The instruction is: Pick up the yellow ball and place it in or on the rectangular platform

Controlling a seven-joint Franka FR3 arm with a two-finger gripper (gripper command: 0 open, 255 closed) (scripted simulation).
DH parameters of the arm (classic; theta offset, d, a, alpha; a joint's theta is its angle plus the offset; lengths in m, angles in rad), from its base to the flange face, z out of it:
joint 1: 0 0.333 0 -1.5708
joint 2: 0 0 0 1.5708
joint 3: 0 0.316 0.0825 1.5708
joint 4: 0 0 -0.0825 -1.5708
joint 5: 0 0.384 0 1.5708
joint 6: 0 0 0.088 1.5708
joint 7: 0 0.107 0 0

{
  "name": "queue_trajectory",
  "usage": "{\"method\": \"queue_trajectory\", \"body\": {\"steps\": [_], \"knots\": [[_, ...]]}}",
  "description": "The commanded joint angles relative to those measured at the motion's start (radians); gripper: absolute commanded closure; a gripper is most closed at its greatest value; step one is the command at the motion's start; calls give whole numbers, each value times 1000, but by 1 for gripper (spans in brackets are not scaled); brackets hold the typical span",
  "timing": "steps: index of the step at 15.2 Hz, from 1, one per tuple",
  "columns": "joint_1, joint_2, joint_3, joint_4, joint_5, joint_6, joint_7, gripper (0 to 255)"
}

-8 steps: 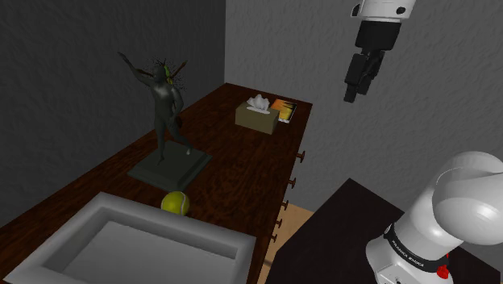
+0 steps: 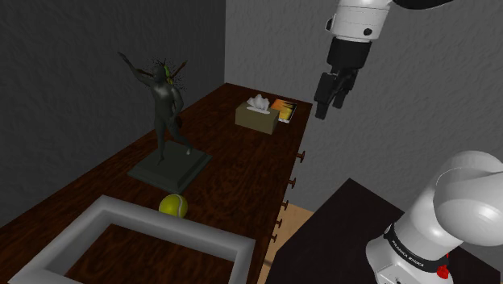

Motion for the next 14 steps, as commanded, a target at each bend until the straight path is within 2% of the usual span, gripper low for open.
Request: {"method": "queue_trajectory", "body": {"steps": [1,8,14], "knots": [[14,11,50,-22,21,54,49,0],[31,147,222,-20,47,251,212,0],[11,321,379,38,-6,407,380,0]]}}
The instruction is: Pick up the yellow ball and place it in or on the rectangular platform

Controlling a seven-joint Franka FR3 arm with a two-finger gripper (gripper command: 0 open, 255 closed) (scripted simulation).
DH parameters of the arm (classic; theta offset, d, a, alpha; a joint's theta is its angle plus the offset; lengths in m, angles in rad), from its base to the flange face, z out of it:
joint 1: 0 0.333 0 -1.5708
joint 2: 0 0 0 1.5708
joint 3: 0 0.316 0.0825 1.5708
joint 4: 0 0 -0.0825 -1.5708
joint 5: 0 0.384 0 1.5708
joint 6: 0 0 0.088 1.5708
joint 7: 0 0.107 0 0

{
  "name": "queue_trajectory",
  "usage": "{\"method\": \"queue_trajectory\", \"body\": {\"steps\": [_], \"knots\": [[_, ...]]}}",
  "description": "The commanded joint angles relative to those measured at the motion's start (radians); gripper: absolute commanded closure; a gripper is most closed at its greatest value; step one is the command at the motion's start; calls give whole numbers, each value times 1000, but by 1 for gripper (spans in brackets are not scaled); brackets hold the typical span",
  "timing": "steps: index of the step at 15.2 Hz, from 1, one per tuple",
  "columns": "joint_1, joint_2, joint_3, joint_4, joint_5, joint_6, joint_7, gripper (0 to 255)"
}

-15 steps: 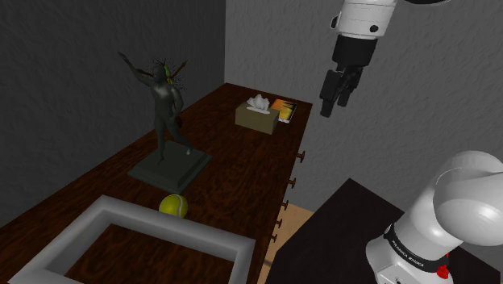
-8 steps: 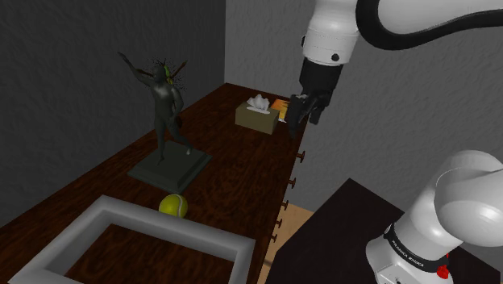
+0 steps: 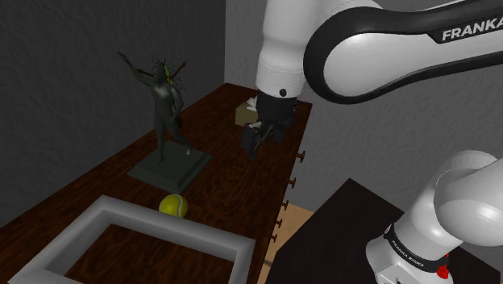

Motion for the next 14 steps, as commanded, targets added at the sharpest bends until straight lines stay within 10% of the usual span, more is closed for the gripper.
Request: {"method": "queue_trajectory", "body": {"steps": [1,9,14], "knots": [[-10,67,59,33,-31,45,71,0],[-64,414,261,210,-341,159,416,0],[27,679,265,382,-621,126,650,0]]}}
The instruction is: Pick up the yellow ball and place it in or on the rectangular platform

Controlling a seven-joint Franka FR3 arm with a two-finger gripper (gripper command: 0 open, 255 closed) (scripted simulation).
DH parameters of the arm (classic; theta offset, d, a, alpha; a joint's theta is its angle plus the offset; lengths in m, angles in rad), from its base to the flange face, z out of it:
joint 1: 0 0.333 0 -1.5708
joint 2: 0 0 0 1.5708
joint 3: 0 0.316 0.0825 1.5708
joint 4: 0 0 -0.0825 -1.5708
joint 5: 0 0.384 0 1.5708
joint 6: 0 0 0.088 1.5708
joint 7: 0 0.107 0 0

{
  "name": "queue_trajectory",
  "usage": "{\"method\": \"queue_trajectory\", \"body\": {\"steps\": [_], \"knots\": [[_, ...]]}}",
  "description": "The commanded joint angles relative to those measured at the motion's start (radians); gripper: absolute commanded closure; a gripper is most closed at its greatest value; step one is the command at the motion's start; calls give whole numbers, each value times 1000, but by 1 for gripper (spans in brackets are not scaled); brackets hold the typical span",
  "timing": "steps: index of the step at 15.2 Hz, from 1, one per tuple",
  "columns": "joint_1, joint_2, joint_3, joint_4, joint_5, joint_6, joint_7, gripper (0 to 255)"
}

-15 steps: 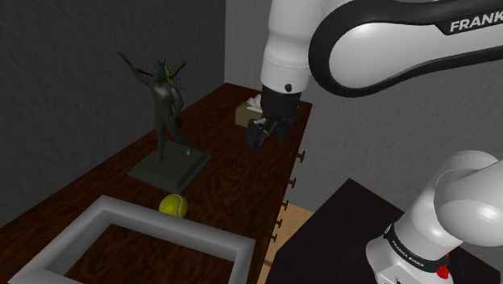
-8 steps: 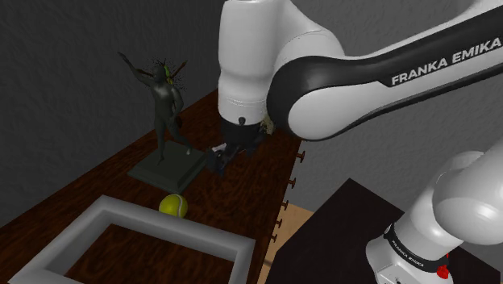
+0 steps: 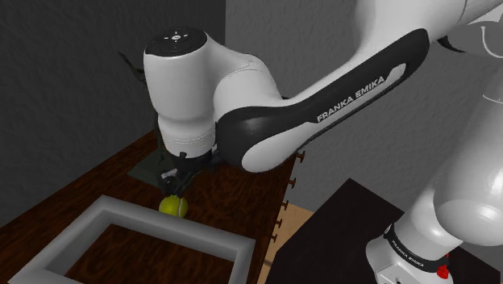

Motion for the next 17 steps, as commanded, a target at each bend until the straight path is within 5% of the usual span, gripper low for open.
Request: {"method": "queue_trajectory", "body": {"steps": [1,5,17], "knots": [[58,101,-15,74,-104,-22,87,0],[165,248,-67,211,-225,-67,171,0],[173,306,-102,193,-281,-5,201,0]]}}
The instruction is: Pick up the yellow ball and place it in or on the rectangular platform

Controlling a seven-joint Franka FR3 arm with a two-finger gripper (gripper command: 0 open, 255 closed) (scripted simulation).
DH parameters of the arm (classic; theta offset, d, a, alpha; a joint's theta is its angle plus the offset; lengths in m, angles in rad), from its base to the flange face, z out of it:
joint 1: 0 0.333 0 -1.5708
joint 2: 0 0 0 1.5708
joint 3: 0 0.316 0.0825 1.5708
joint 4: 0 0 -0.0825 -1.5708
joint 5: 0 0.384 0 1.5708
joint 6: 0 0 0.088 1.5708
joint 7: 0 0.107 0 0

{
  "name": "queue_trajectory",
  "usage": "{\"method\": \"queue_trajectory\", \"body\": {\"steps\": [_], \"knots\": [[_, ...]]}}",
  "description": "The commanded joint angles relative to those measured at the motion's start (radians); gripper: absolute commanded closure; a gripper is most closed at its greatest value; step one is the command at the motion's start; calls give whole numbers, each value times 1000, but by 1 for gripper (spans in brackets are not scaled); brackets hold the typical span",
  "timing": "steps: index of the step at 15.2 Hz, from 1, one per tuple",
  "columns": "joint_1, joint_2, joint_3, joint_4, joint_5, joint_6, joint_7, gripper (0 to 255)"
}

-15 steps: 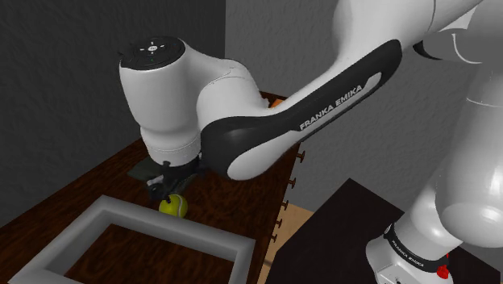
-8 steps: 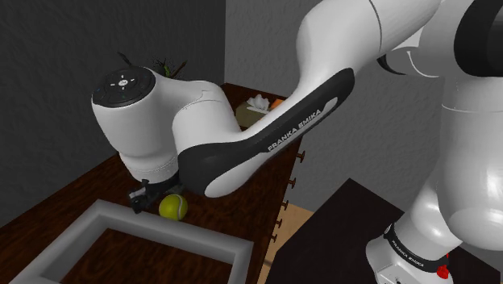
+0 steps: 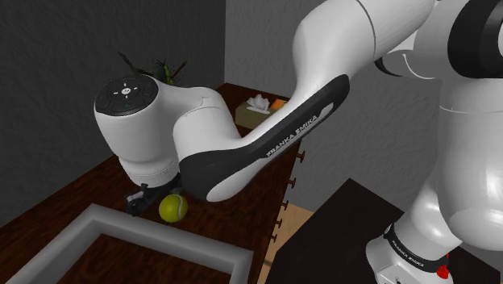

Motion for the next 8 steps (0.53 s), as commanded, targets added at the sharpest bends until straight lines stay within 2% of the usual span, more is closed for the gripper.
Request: {"method": "queue_trajectory", "body": {"steps": [1,3,4,7,8], "knots": [[-2,23,-12,-14,-3,-2,5,0],[-2,23,-12,-14,-3,-2,5,0],[12,35,-14,-7,-11,-4,19,255],[-16,-5,0,-29,16,-6,-5,255],[-9,7,-7,-35,3,6,8,255]]}}
